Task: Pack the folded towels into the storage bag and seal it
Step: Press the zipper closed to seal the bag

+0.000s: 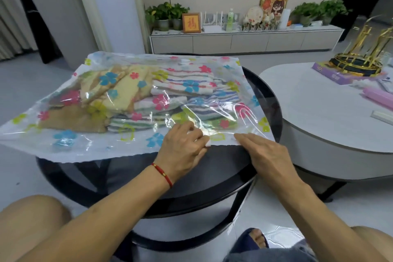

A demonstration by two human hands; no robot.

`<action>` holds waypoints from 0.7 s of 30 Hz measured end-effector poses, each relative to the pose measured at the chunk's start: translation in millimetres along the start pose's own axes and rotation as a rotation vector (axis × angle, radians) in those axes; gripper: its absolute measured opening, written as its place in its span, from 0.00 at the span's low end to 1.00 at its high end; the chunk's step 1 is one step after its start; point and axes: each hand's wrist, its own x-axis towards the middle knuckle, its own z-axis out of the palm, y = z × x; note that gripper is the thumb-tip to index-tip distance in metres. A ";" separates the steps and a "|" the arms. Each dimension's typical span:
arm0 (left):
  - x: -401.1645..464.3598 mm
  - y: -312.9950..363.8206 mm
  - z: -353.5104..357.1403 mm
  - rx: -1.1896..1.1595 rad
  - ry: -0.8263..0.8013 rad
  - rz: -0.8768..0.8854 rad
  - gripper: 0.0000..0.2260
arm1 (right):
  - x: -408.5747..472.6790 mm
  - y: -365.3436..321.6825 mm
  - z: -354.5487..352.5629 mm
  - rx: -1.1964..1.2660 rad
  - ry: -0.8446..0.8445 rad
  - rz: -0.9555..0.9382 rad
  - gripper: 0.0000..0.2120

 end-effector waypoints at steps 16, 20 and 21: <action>-52.8 -43.6 -25.2 0.004 0.012 -0.140 0.07 | 32.4 -116.1 40.9 -0.009 0.104 0.013 0.26; -74.4 -60.8 -30.6 0.014 0.022 -0.147 0.08 | 25.1 -101.0 38.7 0.047 0.047 0.022 0.31; -81.4 -67.6 -33.3 0.016 0.039 -0.153 0.08 | 22.9 -96.8 36.2 0.065 0.032 0.043 0.31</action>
